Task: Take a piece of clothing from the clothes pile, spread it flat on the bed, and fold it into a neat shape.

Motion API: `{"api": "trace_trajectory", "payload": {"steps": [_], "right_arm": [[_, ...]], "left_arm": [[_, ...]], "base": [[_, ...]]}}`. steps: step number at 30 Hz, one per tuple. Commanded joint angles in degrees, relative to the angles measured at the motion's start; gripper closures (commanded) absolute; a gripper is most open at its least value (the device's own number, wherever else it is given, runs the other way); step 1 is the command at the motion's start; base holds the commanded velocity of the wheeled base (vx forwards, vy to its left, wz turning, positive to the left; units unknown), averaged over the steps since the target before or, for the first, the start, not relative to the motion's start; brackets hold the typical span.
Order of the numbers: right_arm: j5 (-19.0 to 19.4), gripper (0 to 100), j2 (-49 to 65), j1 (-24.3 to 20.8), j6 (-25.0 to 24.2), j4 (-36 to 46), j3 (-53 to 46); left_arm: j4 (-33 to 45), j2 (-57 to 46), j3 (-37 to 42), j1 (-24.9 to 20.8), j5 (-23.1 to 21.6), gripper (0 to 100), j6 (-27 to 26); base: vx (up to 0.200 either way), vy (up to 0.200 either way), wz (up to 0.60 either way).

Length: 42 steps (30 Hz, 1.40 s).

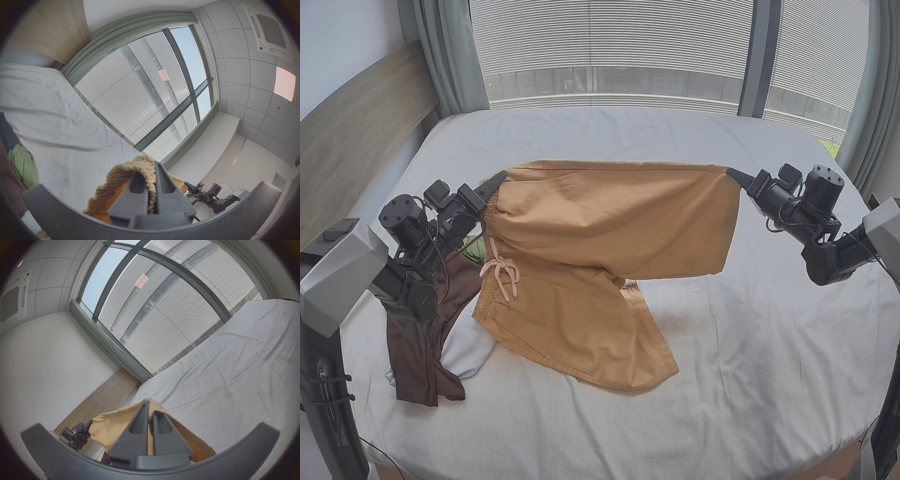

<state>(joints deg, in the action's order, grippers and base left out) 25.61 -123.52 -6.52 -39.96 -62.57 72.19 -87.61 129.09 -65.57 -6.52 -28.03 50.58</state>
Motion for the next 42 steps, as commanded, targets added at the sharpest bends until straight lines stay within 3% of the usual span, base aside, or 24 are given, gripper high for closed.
{"api": "trace_trajectory", "payload": {"steps": [1,20,21,25,31,42], "right_arm": [[0.1,100,-5.2,0.3,0.0,0.0,3.7],[-1.0,100,-15.9,0.3,-1.3,0.3,16.8],[-1.0,0,-16.2,0.3,-1.4,0.2,17.2],[-1.2,0,-18.3,0.4,-2.8,0.0,20.0],[-4.3,0,-20.9,0.5,-2.8,-0.1,23.3],[-4.3,0,-12.9,-2.0,-2.4,-5.9,8.0]], "left_arm": [[0.0,4.9,-4.4,-0.1,0.2,100,0.0],[3.7,13.7,-18.5,-0.1,3.0,100,0.3],[4.2,13.9,-19.2,-0.1,3.0,0,0.3],[6.1,14.3,-21.0,-0.1,3.0,0,0.4],[13.8,15.1,-26.2,-0.2,4.5,0,0.5],[22.2,13.4,-27.2,0.5,7.8,0,0.0]], "base": [[0.000,0.000,0.00],[0.000,0.000,0.00],[0.000,0.000,0.00],[0.000,0.000,0.00],[0.000,0.000,0.00],[0.000,0.000,0.00]]}}
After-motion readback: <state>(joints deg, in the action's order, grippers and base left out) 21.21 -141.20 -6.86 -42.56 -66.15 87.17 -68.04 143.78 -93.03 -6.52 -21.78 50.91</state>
